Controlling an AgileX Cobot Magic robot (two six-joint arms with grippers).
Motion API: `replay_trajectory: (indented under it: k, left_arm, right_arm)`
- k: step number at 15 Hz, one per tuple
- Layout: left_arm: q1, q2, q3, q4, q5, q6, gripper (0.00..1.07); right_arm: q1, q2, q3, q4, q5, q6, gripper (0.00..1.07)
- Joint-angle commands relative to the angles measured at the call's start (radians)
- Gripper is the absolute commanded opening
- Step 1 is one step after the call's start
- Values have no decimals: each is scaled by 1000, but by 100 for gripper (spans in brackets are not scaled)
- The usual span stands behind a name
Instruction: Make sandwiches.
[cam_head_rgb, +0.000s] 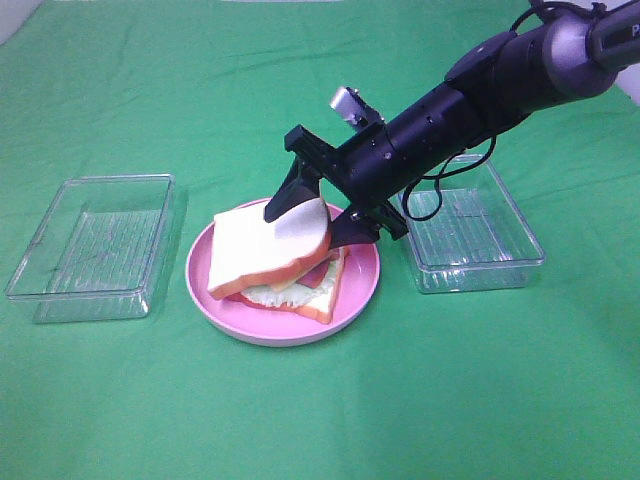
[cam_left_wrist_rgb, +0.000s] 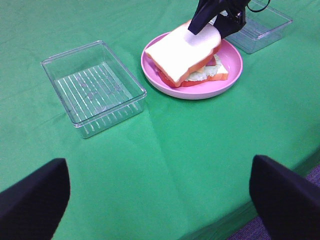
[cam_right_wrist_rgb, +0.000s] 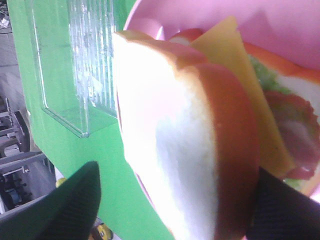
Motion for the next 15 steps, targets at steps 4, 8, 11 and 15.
replay_trajectory:
  k: [4, 8, 11, 15]
  left_arm:
    - [-3, -20, 2, -1, -10, 3, 92]
    - [-3, -20, 2, -1, -10, 3, 92]
    - [-3, -20, 2, -1, -10, 3, 92]
    - [-3, -20, 2, -2, -10, 6, 92]
  right_arm:
    - [-2, -145, 0, -353, 62, 114, 76]
    - [-1, -373, 2, -577, 191, 135, 76]
    - [-1, -514, 2, -633, 235, 162, 76]
    - [-1, -745, 77, -758, 252, 209, 76]
